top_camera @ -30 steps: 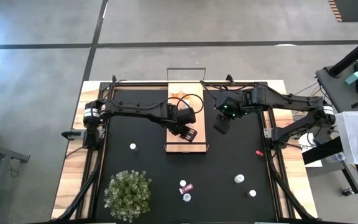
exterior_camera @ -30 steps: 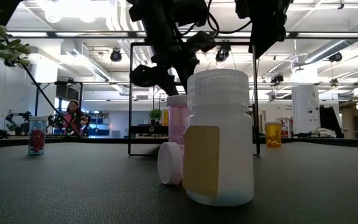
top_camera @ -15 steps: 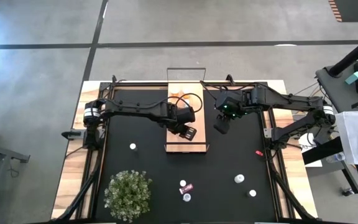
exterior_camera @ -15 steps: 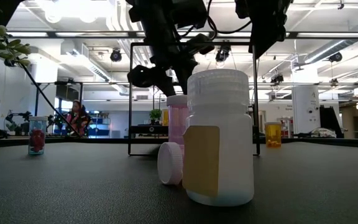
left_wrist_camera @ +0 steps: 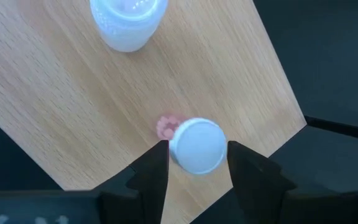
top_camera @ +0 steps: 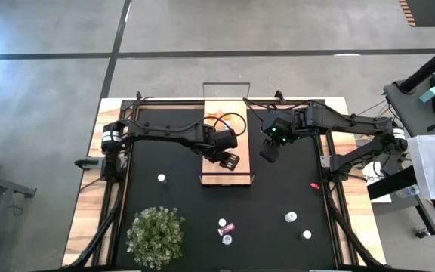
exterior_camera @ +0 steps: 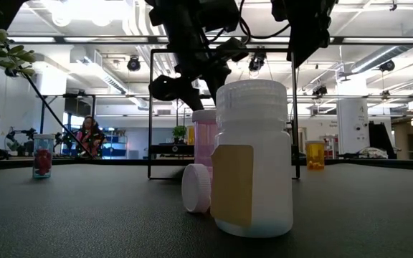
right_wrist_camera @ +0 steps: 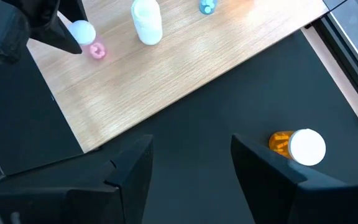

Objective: Pick and place medicine bottles onto shelf by color
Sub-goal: Put the top pink pill bottle on the shelf, then put the top blue pill bottle aligned with the other blue pill bottle on the shelf

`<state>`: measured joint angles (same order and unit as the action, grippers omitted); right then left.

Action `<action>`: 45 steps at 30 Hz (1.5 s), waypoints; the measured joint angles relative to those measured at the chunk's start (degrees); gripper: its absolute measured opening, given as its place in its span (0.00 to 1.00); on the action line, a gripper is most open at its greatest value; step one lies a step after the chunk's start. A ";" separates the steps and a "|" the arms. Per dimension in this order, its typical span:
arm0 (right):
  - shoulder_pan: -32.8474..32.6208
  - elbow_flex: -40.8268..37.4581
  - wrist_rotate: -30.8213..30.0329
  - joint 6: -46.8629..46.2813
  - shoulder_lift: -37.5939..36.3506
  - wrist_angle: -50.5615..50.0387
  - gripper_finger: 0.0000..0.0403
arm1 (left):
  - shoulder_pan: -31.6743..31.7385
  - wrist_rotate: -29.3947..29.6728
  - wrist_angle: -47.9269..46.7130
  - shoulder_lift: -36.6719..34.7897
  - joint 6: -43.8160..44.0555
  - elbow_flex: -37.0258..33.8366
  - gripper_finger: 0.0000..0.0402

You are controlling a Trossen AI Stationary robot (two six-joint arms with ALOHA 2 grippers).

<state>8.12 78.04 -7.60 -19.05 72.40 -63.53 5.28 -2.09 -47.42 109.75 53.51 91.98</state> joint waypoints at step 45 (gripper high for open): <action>0.02 0.00 -0.02 -0.02 0.00 0.07 0.51 | 2.91 4.39 -8.78 -14.06 -9.04 -0.09 0.42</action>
<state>8.14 78.04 -7.62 -19.07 72.40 -63.46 8.19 2.31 -56.20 95.70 44.47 91.90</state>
